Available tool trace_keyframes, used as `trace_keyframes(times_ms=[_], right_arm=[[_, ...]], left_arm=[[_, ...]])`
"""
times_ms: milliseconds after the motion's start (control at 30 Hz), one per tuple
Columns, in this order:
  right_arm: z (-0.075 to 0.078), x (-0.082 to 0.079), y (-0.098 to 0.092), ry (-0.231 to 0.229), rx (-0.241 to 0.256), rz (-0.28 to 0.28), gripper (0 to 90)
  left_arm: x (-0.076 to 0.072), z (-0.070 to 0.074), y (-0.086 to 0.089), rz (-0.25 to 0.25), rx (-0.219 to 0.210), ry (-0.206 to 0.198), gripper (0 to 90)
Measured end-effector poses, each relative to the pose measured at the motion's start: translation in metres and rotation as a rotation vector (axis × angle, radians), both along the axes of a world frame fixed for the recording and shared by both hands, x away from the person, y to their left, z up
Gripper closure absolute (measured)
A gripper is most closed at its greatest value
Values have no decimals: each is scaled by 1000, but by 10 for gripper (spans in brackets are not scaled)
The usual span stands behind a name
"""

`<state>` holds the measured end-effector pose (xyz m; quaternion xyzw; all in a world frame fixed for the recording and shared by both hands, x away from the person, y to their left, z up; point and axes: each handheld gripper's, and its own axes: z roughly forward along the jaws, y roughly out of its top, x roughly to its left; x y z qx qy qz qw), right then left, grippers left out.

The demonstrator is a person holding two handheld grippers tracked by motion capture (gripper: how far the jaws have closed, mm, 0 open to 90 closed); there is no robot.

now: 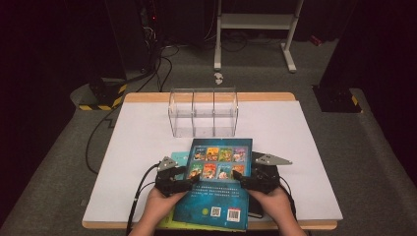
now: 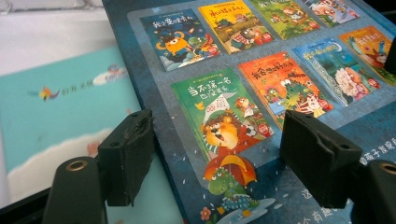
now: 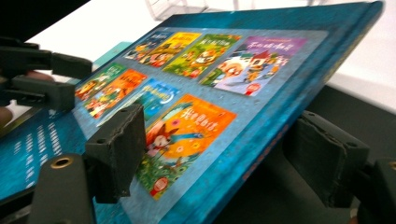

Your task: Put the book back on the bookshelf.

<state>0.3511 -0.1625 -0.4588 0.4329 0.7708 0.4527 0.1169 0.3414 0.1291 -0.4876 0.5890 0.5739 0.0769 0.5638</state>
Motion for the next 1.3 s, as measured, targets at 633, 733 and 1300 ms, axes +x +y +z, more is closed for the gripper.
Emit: trace_keyframes(times_ms=[633,733,1300], right_arm=[[2,-16,1,28,-12,28,207],[4,-5,-4,28,3,3,262],[2,1,2,57,-10,-16,173]], left_arm=[[-12,1,2,-15,-10,20,255],[-7,2,-1,5,-9,25,267],[-10,0,-5,8,-27,-7,282]])
